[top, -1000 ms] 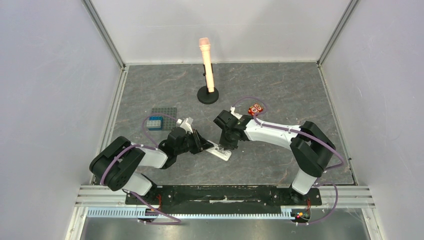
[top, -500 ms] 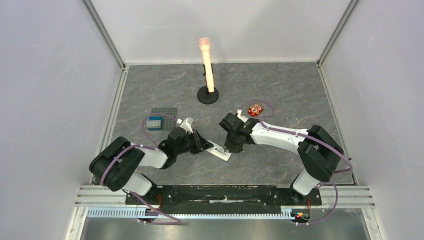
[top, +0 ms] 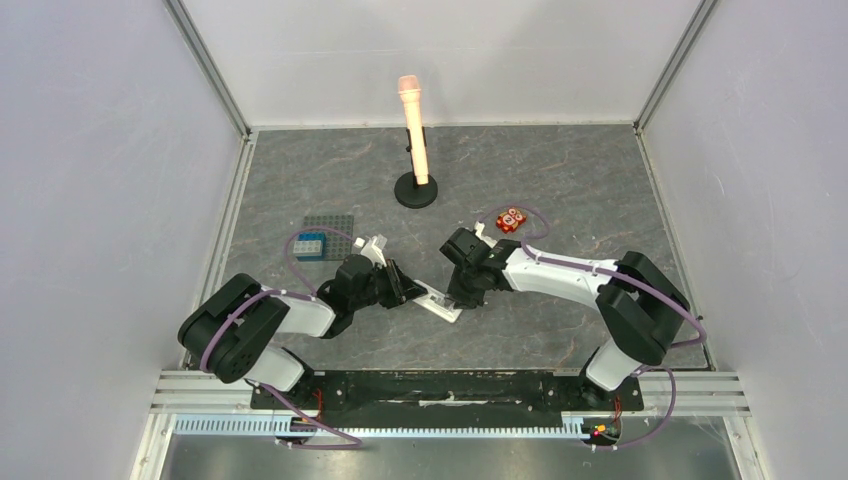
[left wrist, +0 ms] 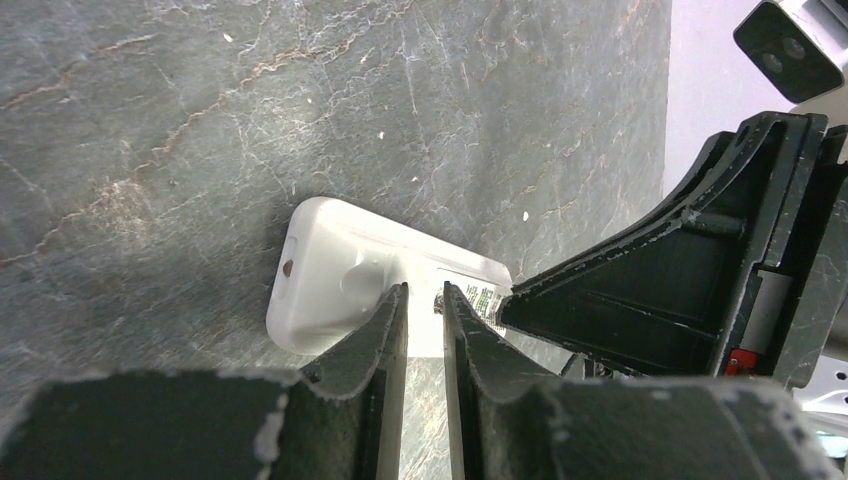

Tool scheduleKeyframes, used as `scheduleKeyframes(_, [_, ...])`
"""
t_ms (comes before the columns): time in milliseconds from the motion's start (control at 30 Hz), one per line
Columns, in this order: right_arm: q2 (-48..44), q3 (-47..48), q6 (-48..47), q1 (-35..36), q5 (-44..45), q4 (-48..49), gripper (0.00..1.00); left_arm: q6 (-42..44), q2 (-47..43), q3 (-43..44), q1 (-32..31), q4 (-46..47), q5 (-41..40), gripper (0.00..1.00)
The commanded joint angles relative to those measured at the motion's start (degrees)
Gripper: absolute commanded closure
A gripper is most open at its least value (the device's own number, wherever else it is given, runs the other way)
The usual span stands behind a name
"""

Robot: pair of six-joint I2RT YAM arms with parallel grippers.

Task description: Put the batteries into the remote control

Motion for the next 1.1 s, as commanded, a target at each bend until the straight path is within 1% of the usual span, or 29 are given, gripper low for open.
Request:
scheduleKeyframes(0, [-2.3,-0.9,1.6,0.1,0.7,-0.6,0.73,2.8,-0.5,-0.2,-0.6,-0.6,-2.3,0.75])
scheduleKeyframes(167, [-2.7,-1.0,1.9,0.1,0.0,-0.8,0.74,2.8,-0.9,-0.5,-0.6,-0.7,-2.7,0.75])
scheduleKeyframes(333, [-1.9,-1.8,2.2,0.1,-0.5,-0.1,0.81,2.8,-1.2,-0.5,-0.7,-0.8,-2.8,0.75])
scheduleKeyframes(433, [-1.6,-3.1,2.8,0.1,-0.6,1.1,0.87,2.8,-1.2,-0.5,-0.7,-0.8,-2.6,0.75])
scheduleKeyframes(567, [-1.1,-4.3,4.0,0.1,-1.9,2.3,1.00,2.8,-1.2,-0.7,-0.7,-0.8,-2.7,0.75])
scheduleKeyframes(667, [-1.1,-5.9,5.7,0.1,-2.1,3.9,1.00,2.7,-1.3,-1.0,-0.7,-0.7,-2.7,0.75])
scheduleKeyframes(733, [-0.9,-6.9,6.9,0.1,-3.9,4.7,1.00,2.5,-1.2,-1.2,-0.7,-0.7,-2.8,0.75])
scheduleKeyframes(867, [0.6,-8.6,8.4,0.2,-3.6,5.1,1.00,2.5,-1.3,-1.3,-0.8,-0.5,-2.7,0.75])
scheduleKeyframes(933, [2.0,-7.7,7.7,0.6,-2.6,3.5,1.00,2.5,-1.6,-1.3,-0.8,-0.6,-2.6,0.75])
scheduleKeyframes(1000, [3.9,-6.0,6.0,1.2,1.4,1.0,1.00,2.6,-1.7,-1.2,-0.8,-0.5,-2.4,0.75])
scheduleKeyframes(1067, [5.8,-5.0,4.7,1.8,2.7,-0.1,1.00,2.6,-1.9,-1.2,-0.8,-0.1,-2.1,0.75])
